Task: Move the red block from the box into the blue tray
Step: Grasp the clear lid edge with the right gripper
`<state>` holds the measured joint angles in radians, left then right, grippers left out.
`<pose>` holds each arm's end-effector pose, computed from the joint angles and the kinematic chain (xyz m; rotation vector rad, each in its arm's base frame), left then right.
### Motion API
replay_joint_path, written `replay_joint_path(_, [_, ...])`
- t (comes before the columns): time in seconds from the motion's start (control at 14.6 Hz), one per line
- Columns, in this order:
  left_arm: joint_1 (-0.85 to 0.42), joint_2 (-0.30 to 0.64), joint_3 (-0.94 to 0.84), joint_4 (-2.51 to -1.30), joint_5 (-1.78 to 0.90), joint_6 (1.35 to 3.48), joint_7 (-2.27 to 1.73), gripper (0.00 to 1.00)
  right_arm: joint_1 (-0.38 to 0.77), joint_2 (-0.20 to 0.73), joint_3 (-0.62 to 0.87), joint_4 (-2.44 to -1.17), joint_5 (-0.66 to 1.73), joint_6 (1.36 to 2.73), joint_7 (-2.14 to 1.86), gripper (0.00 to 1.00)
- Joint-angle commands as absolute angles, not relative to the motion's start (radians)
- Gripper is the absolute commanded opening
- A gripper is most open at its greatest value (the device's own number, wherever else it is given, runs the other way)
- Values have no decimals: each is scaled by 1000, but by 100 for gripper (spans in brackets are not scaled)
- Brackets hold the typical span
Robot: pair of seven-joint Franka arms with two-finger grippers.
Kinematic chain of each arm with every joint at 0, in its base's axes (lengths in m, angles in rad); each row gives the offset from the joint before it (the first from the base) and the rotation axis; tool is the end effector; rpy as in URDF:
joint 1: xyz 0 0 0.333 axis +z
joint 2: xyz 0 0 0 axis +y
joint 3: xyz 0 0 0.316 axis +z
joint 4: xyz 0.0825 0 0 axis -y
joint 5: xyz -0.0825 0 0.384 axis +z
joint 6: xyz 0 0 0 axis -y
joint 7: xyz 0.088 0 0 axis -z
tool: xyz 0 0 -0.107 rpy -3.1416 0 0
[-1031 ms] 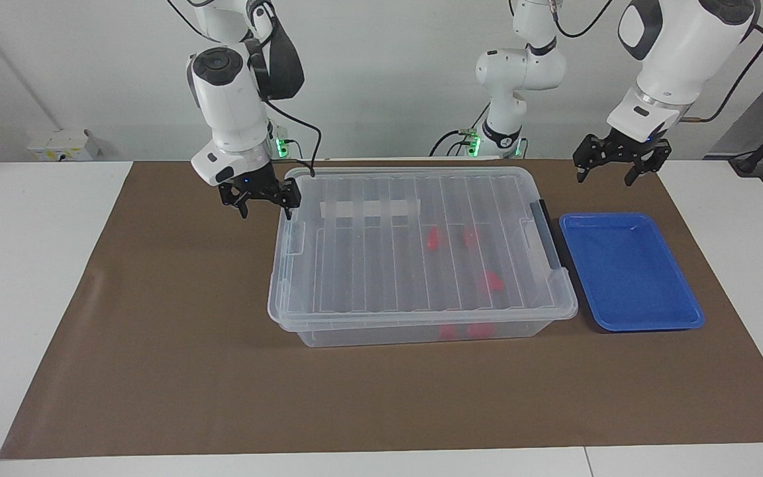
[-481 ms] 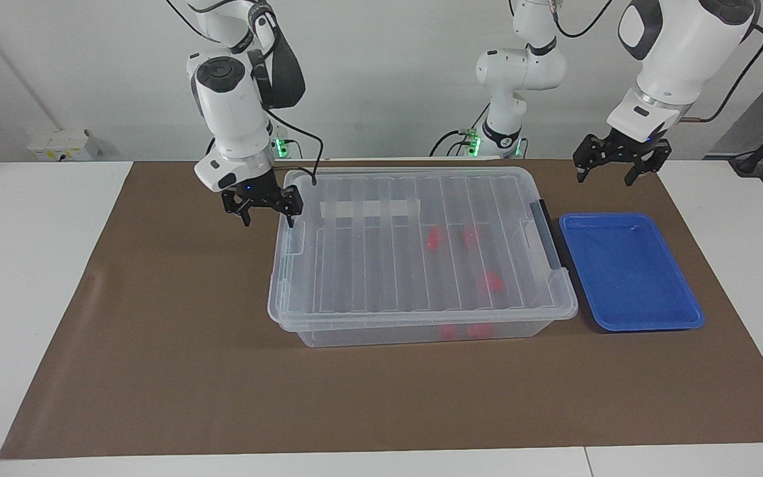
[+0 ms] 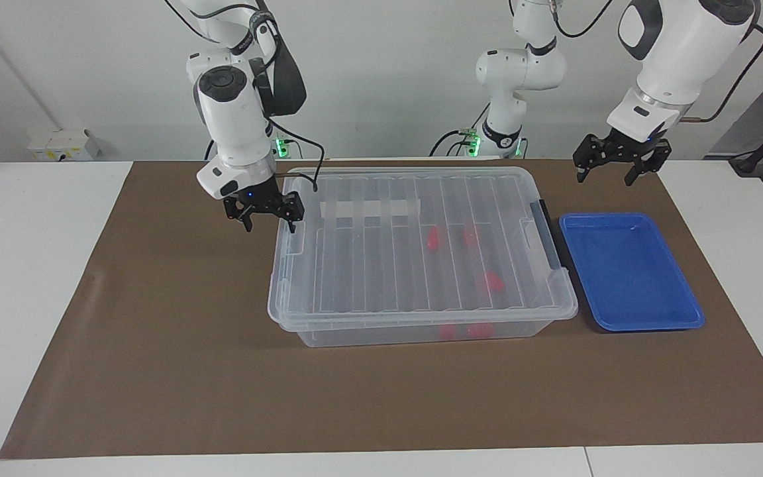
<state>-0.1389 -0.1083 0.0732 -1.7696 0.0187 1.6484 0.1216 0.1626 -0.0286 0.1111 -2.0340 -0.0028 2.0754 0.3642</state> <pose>0.5235 -0.0307 0.5952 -3.1171 0.2960 0.0211 0.5312 0.1494 0.4637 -3.1202 0.1392 -0.1064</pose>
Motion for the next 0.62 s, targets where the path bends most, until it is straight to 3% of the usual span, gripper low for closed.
replay_joint_path(0.0, [-137,-118,74,-1766,21,1628,114,100,155,-32,114,-2046,14,2098,362,99])
replay_joint_path(0.14, [-137,-118,74,-1766,21,1628,114,100,147,-32,112,-2046,14,2095,361,92])
replay_joint_path(0.55, [-137,-118,74,-1766,21,1628,114,100,104,-32,110,-2046,12,2080,336,92])
